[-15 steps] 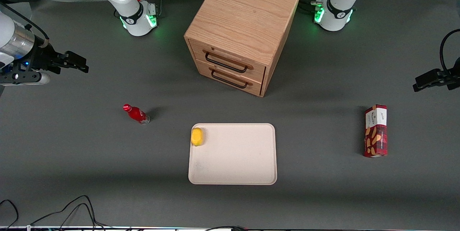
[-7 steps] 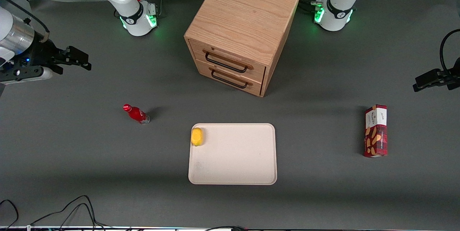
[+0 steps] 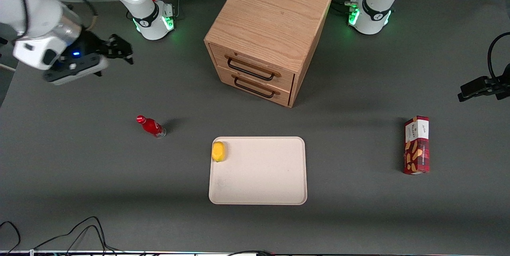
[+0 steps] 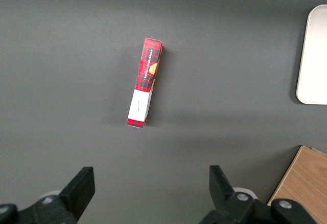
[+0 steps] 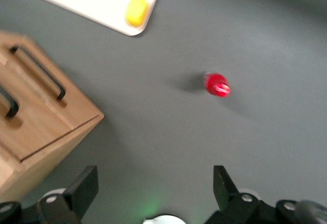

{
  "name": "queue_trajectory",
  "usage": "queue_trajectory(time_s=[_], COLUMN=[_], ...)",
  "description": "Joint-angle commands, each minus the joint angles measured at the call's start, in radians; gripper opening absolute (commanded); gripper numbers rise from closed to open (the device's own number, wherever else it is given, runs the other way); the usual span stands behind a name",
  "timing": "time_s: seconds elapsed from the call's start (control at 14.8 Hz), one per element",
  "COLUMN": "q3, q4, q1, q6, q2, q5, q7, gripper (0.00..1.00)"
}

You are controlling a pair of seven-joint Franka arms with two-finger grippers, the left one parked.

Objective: Open upper drawer
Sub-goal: 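Move the right gripper toward the upper drawer's black handle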

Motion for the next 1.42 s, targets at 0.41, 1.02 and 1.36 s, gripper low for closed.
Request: queue_trajectory(time_s=[0.41,1.02,1.36], q3=[0.195,0.245,0.264], q4=[0.095,0.129,0.175], q1=[-0.014,0.003,0.064], q6=[0.09,0.182,0.226], q2=[0.25,0.383,0.47], q5=[0.065,0.159,0.15], q7=[-0.191,-0.213,-0.243], gripper=[1.0,1.0,1.0])
